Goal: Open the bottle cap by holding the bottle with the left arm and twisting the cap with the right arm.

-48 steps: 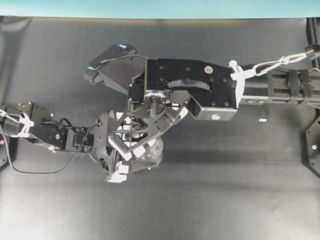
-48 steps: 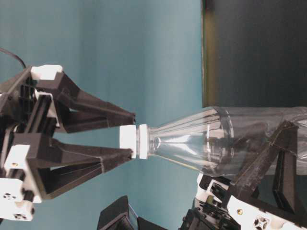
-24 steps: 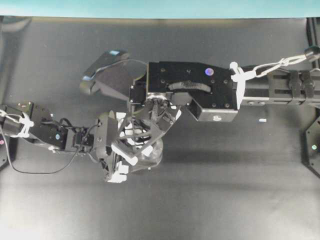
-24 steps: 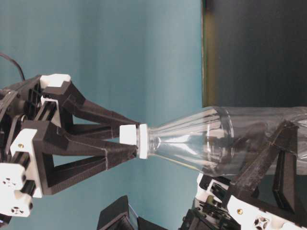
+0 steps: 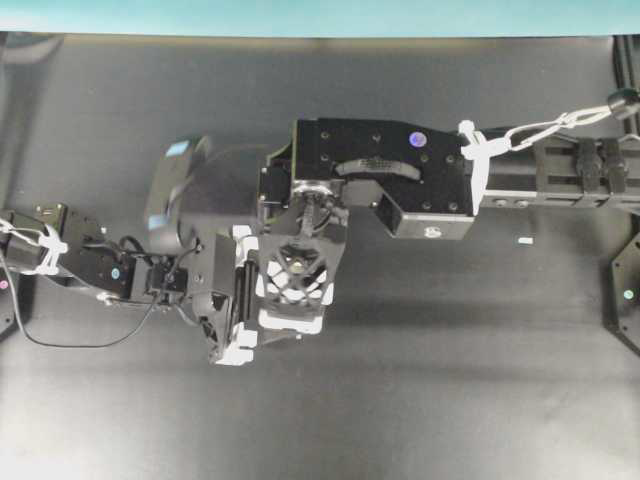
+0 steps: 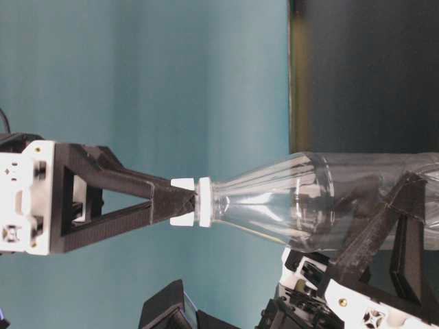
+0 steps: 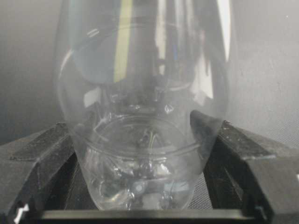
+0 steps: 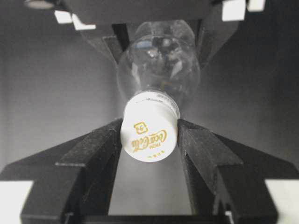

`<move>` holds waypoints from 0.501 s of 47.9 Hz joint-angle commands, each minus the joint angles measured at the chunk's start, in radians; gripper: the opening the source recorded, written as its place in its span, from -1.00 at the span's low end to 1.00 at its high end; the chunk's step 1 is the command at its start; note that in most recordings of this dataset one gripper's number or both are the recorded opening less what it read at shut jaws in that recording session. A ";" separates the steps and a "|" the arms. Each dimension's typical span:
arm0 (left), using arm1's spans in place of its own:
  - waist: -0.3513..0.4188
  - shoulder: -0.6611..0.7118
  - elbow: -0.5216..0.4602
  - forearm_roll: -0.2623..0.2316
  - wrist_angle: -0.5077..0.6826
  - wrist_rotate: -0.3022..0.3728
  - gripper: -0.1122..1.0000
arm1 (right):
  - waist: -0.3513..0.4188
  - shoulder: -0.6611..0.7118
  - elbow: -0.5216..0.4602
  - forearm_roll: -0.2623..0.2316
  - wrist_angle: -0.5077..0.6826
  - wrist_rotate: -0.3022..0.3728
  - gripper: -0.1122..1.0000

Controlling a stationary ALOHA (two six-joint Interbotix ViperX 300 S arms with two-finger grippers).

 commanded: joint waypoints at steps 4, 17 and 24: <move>-0.008 0.002 -0.006 0.003 0.002 -0.002 0.66 | -0.003 0.003 -0.005 -0.006 -0.005 -0.130 -0.12; -0.008 0.002 -0.006 0.003 0.002 -0.002 0.66 | -0.005 0.002 0.000 -0.011 -0.014 -0.391 -0.12; -0.008 0.002 -0.006 0.003 0.002 -0.002 0.66 | 0.000 -0.012 0.029 -0.049 -0.029 -0.548 -0.12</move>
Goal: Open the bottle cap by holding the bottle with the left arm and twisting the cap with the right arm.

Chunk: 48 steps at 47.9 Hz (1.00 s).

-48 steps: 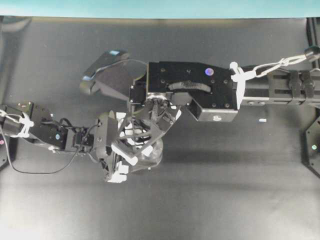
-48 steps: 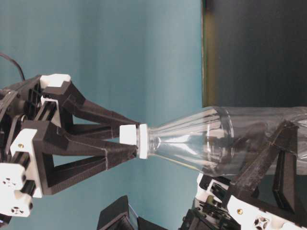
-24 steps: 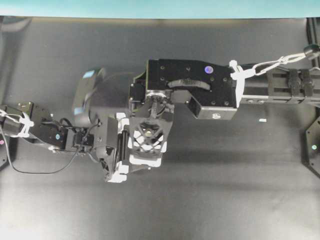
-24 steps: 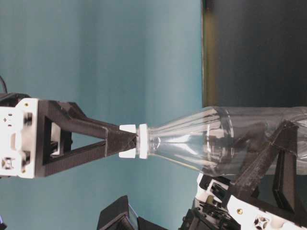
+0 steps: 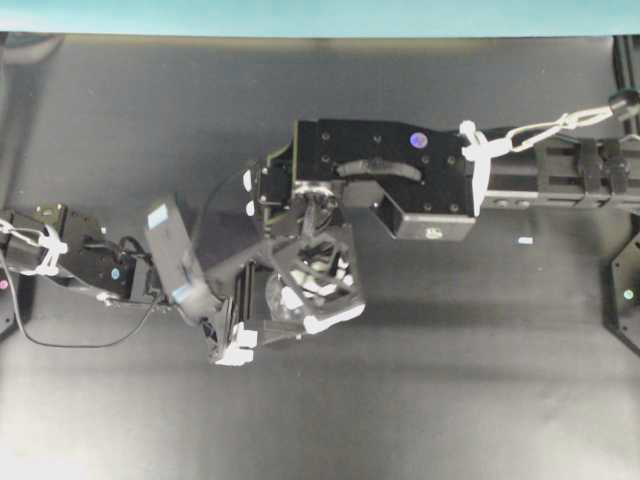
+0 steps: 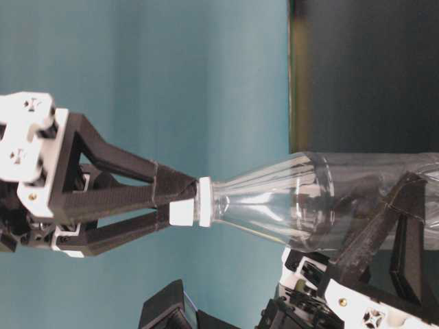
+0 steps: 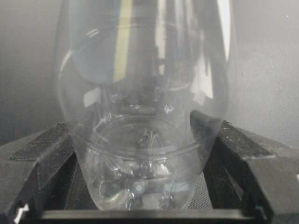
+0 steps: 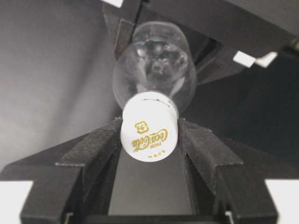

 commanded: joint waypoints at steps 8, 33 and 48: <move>-0.008 0.002 -0.006 0.005 0.002 -0.002 0.66 | 0.008 -0.021 0.044 -0.086 -0.078 -0.127 -0.12; -0.008 0.003 -0.018 0.005 0.002 -0.002 0.66 | 0.002 -0.043 0.086 -0.081 -0.100 -0.048 -0.12; -0.008 0.003 -0.015 0.005 0.002 -0.002 0.66 | 0.000 -0.063 0.121 -0.081 -0.138 0.003 -0.12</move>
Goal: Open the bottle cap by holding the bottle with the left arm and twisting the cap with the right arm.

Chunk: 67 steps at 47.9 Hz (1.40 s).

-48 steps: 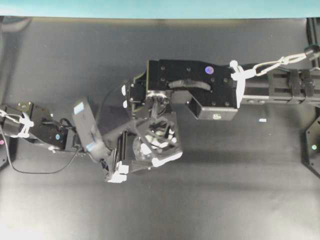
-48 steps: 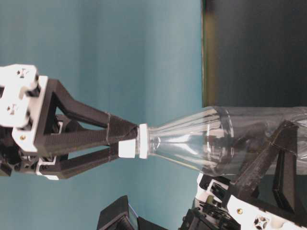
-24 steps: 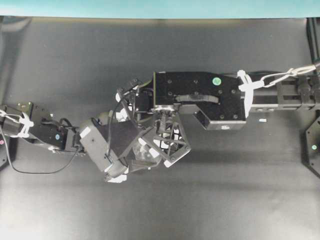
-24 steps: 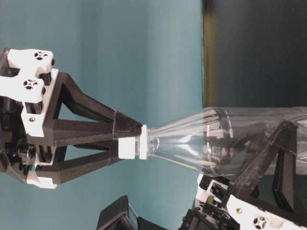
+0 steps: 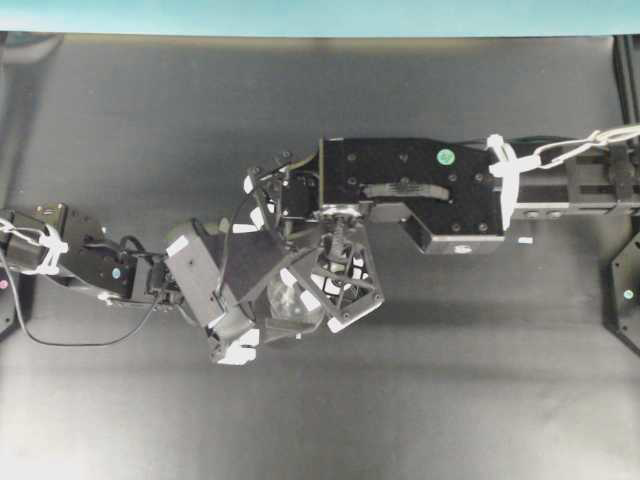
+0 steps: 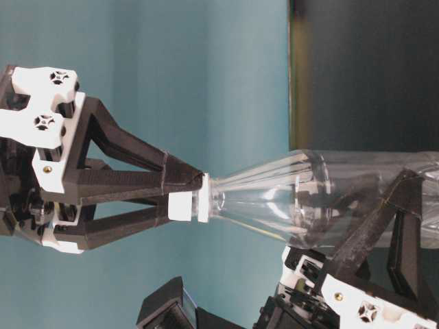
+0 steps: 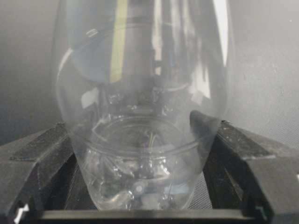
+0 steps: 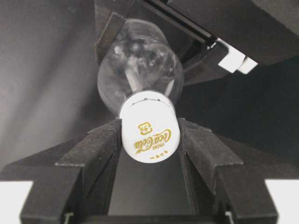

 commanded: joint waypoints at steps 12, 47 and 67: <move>-0.006 0.003 -0.021 0.005 0.031 0.003 0.66 | -0.011 -0.015 0.018 -0.005 -0.046 0.103 0.55; -0.002 -0.002 -0.043 0.005 0.118 0.003 0.97 | 0.046 -0.333 0.311 0.002 -0.373 0.410 0.54; 0.000 -0.025 -0.094 0.005 0.176 0.006 0.99 | 0.046 -0.531 0.584 0.002 -0.615 0.603 0.54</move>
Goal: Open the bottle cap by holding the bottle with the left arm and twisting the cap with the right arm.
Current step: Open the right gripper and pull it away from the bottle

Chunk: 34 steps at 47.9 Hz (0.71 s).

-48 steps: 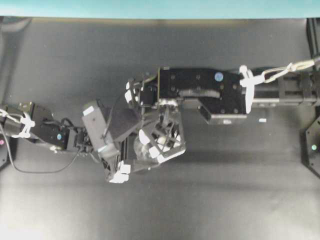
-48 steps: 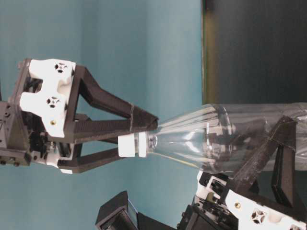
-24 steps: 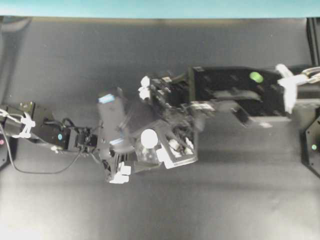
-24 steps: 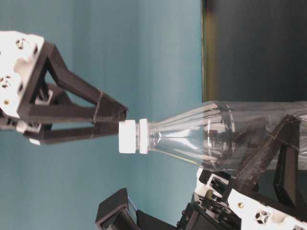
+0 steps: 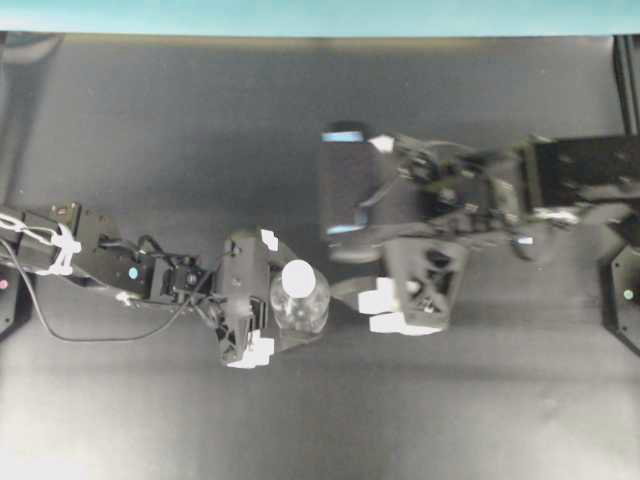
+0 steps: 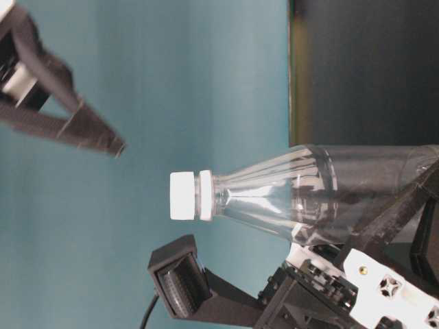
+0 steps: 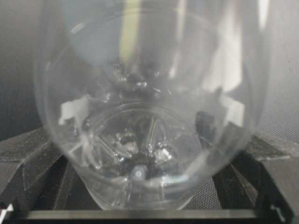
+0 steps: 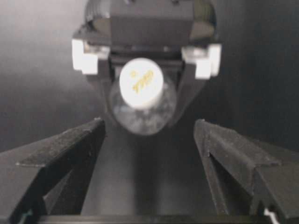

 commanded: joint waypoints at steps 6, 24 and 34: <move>0.000 -0.049 -0.003 0.003 0.003 0.000 0.99 | 0.017 -0.100 0.091 0.002 -0.074 0.064 0.54; 0.002 -0.080 -0.008 0.003 0.028 -0.002 0.99 | 0.017 -0.285 0.291 0.002 -0.241 0.081 0.54; 0.002 -0.078 -0.008 0.003 0.023 0.000 0.98 | 0.017 -0.422 0.422 0.002 -0.330 0.084 0.54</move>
